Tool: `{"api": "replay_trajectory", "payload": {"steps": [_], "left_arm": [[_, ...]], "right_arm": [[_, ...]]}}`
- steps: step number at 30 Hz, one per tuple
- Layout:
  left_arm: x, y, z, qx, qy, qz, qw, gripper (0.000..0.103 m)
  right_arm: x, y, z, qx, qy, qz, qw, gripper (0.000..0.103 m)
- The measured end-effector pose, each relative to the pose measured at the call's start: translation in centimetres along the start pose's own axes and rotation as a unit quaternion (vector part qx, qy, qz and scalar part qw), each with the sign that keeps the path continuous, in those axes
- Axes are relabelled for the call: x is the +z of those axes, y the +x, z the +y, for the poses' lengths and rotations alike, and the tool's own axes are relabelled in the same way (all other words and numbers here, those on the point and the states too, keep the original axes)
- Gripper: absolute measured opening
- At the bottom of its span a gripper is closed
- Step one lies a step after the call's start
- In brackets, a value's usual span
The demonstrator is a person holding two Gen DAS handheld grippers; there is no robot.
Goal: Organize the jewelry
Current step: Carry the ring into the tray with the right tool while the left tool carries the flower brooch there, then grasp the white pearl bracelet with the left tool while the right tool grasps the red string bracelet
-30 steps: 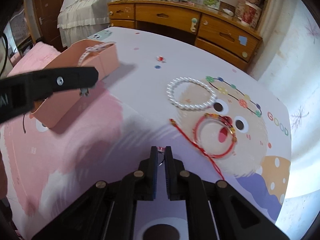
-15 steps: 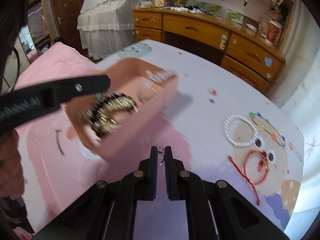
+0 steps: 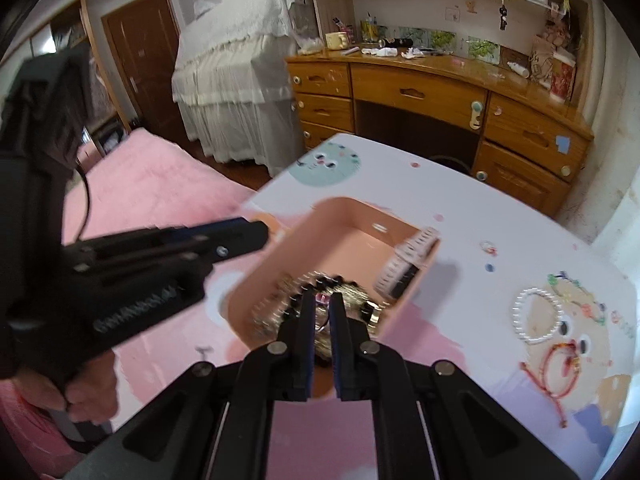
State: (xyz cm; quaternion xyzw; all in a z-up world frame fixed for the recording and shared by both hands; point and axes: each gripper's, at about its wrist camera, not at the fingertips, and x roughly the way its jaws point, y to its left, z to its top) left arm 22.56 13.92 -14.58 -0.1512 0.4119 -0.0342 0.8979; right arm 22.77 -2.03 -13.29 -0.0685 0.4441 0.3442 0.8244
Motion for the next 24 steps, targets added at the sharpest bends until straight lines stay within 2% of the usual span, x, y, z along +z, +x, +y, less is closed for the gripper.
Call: {"api": "replay_trajectory", "payload": {"steps": [2, 3, 5, 8, 9, 10, 12, 16, 20, 24], "left_arm": [[0.2, 0.1, 0.1, -0.007, 0.004, 0.004, 1.0, 0.017], [0.3, 0.1, 0.1, -0.009, 0.007, 0.004, 0.9999, 0.02], [0.3, 0.3, 0.0, -0.015, 0.015, 0.007, 0.9997, 0.022], [0.5, 1.1, -0.3, -0.038, 0.004, 0.036, 0.9986, 0.024], [0.6, 1.4, -0.4, -0.045, 0.0, 0.044, 0.998, 0.028], [0.6, 1.8, -0.7, -0.054, -0.005, 0.062, 0.9966, 0.032], [0.7, 2.3, -1.5, -0.061, 0.001, 0.087, 0.9944, 0.058], [1.0, 3.2, -3.8, -0.069, 0.035, 0.124, 0.9893, 0.06], [1.1, 4.8, -6.6, -0.08, 0.05, 0.18, 0.9792, 0.06], [1.2, 6.6, -9.9, -0.072, 0.073, 0.233, 0.9669, 0.06]], "right_arm": [[0.0, 0.6, 0.2, -0.009, 0.011, 0.014, 1.0, 0.054], [-0.1, 0.6, 0.4, -0.022, 0.012, 0.012, 1.0, 0.058], [-0.3, 0.4, 0.5, -0.035, 0.012, 0.002, 0.999, 0.059], [-0.6, 0.2, -0.1, -0.05, 0.03, 0.007, 0.998, 0.061], [-0.8, 0.2, -0.5, -0.059, 0.04, 0.012, 0.997, 0.062], [-0.9, 0.1, -0.9, -0.066, 0.046, 0.015, 0.997, 0.064], [-1.4, 0.1, -2.1, -0.083, 0.069, 0.027, 0.994, 0.067], [-2.6, -0.8, -5.2, -0.11, 0.116, 0.047, 0.986, 0.067], [-4.0, -2.5, -9.2, -0.114, 0.179, 0.05, 0.976, 0.067], [-5.3, -3.8, -13.9, -0.123, 0.243, 0.073, 0.959, 0.067]]}}
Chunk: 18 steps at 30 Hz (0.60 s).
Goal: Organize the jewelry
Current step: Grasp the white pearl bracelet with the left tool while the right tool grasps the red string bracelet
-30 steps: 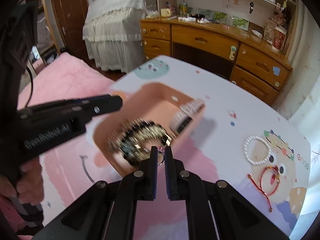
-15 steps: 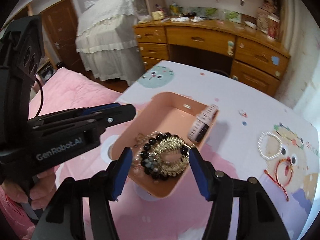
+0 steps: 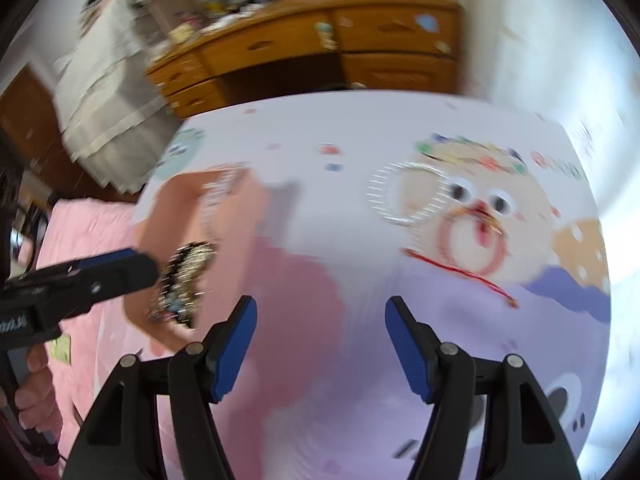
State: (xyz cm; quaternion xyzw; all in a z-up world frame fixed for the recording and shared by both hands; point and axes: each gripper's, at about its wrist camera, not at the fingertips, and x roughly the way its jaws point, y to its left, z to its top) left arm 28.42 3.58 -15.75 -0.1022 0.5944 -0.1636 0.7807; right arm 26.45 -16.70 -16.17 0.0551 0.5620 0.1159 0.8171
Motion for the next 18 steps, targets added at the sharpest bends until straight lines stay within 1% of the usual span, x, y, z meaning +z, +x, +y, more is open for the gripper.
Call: {"api": "replay_trajectory", "payload": {"steps": [3, 6, 8, 9, 10, 12, 14, 16, 18], "left_arm": [[1.3, 1.6, -2.1, 0.01, 0.005, 0.027, 0.9996, 0.06], [2.8, 3.7, -4.0, 0.018, 0.001, 0.063, 0.9978, 0.06], [3.5, 5.0, -4.7, 0.018, -0.007, 0.078, 0.9968, 0.06], [4.0, 6.0, -5.3, 0.022, -0.01, 0.09, 0.9956, 0.06], [4.4, 6.7, -5.7, 0.028, -0.009, 0.096, 0.995, 0.06], [5.3, 7.8, -6.5, 0.041, -0.011, 0.096, 0.9945, 0.06], [6.2, 8.8, -7.1, 0.042, -0.017, 0.093, 0.9946, 0.06], [7.4, 10.0, -7.5, 0.042, -0.026, 0.091, 0.9946, 0.06], [8.4, 11.1, -7.8, 0.059, -0.028, 0.084, 0.9943, 0.06]], "right_arm": [[0.8, 0.3, -2.6, -0.026, 0.025, 0.02, 0.999, 0.067], [1.6, 0.9, -5.0, -0.055, 0.044, 0.037, 0.997, 0.068], [2.1, 1.6, -6.1, -0.071, 0.045, 0.051, 0.995, 0.074], [2.4, 2.1, -6.6, -0.076, 0.045, 0.056, 0.995, 0.075], [2.6, 2.3, -7.0, -0.073, 0.045, 0.056, 0.995, 0.075], [3.0, 2.8, -7.8, -0.054, 0.049, 0.05, 0.996, 0.075], [3.3, 3.6, -8.5, -0.038, 0.053, 0.05, 0.997, 0.075], [3.4, 4.3, -9.0, -0.034, 0.053, 0.054, 0.997, 0.075], [3.5, 5.1, -9.4, -0.041, 0.054, 0.063, 0.996, 0.075]]}}
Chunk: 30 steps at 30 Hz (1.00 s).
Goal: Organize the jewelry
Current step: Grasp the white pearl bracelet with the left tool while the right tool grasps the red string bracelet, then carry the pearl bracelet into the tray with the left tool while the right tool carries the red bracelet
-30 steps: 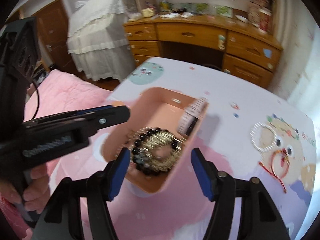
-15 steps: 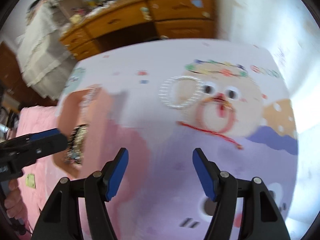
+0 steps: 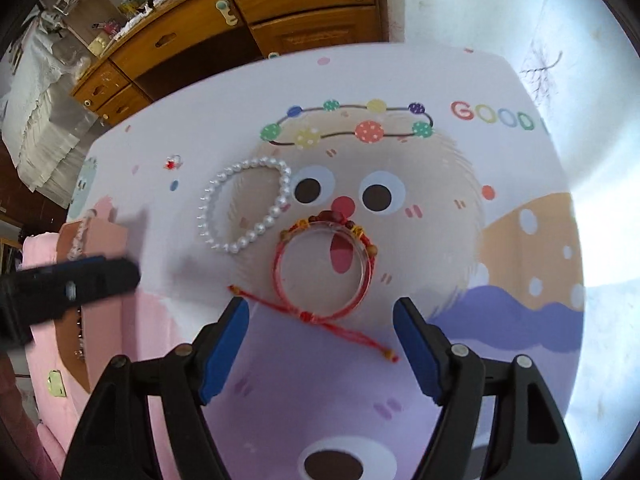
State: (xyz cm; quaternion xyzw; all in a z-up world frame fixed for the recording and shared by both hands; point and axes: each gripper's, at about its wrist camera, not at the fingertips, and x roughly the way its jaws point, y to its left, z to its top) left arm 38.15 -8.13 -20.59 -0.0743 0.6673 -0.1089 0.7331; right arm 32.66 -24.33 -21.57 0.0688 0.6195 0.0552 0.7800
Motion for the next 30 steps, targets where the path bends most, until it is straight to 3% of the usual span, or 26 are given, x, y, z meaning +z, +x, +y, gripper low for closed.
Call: {"api": "replay_trajectory", "payload": {"steps": [4, 8, 12, 16, 18, 20, 21, 22, 26, 30], "left_arm": [[1.8, 1.6, -0.6, 0.034, 0.005, -0.01, 0.9994, 0.06], [2.7, 3.5, -0.9, 0.057, 0.008, -0.007, 0.9983, 0.047], [3.0, 4.6, -1.1, 0.062, 0.011, -0.007, 0.998, 0.042], [3.1, 4.7, -1.4, 0.06, 0.012, -0.02, 0.9979, 0.035], [3.0, 4.7, -1.5, 0.075, 0.021, -0.029, 0.9966, 0.018], [2.9, 4.7, -1.8, 0.089, 0.029, -0.039, 0.9949, 0.012], [2.8, 4.7, -2.0, 0.087, 0.03, -0.043, 0.9949, 0.01], [2.7, 4.7, -2.0, 0.083, 0.03, -0.047, 0.995, 0.009], [2.1, 4.4, -1.4, 0.042, 0.024, -0.056, 0.9973, 0.006], [1.3, 4.1, -0.8, 0.032, 0.021, -0.055, 0.9977, 0.005]], "right_arm": [[0.5, 0.2, 0.7, -0.016, -0.026, -0.011, 0.999, 0.076], [0.4, 0.7, 1.4, -0.046, -0.051, -0.016, 0.998, 0.077], [0.4, 1.3, 2.5, -0.079, -0.075, -0.022, 0.994, 0.077], [0.2, 1.4, 2.2, -0.084, -0.065, -0.042, 0.993, 0.077], [-0.1, 1.4, 2.3, -0.087, -0.059, -0.057, 0.993, 0.077], [-0.3, 1.3, 2.5, -0.085, -0.064, -0.07, 0.992, 0.073], [-0.4, 1.3, 2.6, -0.083, -0.069, -0.076, 0.991, 0.07], [-0.5, 1.1, 2.7, -0.081, -0.074, -0.084, 0.99, 0.059], [-1.1, 1.2, 3.3, -0.076, -0.087, -0.086, 0.99, 0.059], [-1.1, 1.0, 3.3, -0.07, -0.091, -0.079, 0.99, 0.059]]}}
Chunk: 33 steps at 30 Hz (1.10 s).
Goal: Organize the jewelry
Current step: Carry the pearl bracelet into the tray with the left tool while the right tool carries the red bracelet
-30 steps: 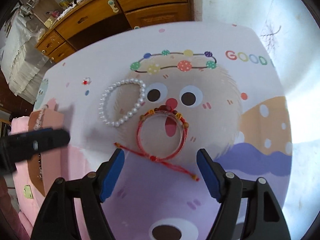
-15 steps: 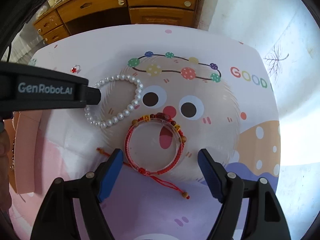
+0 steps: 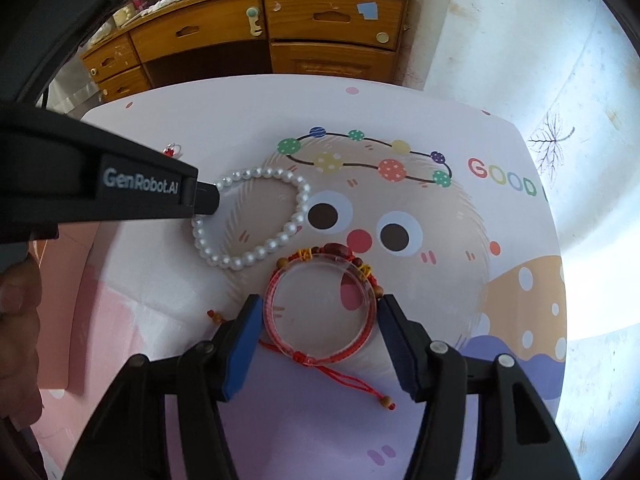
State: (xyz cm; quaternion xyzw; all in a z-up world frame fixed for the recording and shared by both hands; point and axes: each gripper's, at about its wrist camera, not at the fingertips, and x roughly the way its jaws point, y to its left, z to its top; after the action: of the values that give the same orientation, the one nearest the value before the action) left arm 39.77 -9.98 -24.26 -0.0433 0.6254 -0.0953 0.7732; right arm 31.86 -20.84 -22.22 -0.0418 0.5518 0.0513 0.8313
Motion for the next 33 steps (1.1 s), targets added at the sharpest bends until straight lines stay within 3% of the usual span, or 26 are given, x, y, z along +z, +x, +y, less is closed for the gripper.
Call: {"api": "replay_trajectory", "payload": {"steps": [6, 13, 22, 33], "left_arm": [[-0.6, -1.3, 0.8, -0.01, -0.006, -0.009, 0.9999, 0.005], [-1.4, -5.6, 1.8, -0.007, -0.004, -0.035, 0.9994, 0.005], [-2.6, -13.7, 3.9, -0.019, -0.001, -0.11, 0.9937, 0.005], [-5.1, -21.2, 8.8, -0.026, -0.006, -0.161, 0.9866, 0.005]], "right_arm": [[-0.2, -0.7, -1.2, 0.03, 0.032, 0.014, 0.999, 0.059], [-0.7, -2.0, -2.0, 0.026, 0.07, 0.012, 0.997, 0.059], [-1.8, -4.0, -0.6, 0.054, 0.106, 0.012, 0.993, 0.059], [-3.5, -6.3, 3.3, 0.164, 0.163, 0.009, 0.973, 0.059]]}}
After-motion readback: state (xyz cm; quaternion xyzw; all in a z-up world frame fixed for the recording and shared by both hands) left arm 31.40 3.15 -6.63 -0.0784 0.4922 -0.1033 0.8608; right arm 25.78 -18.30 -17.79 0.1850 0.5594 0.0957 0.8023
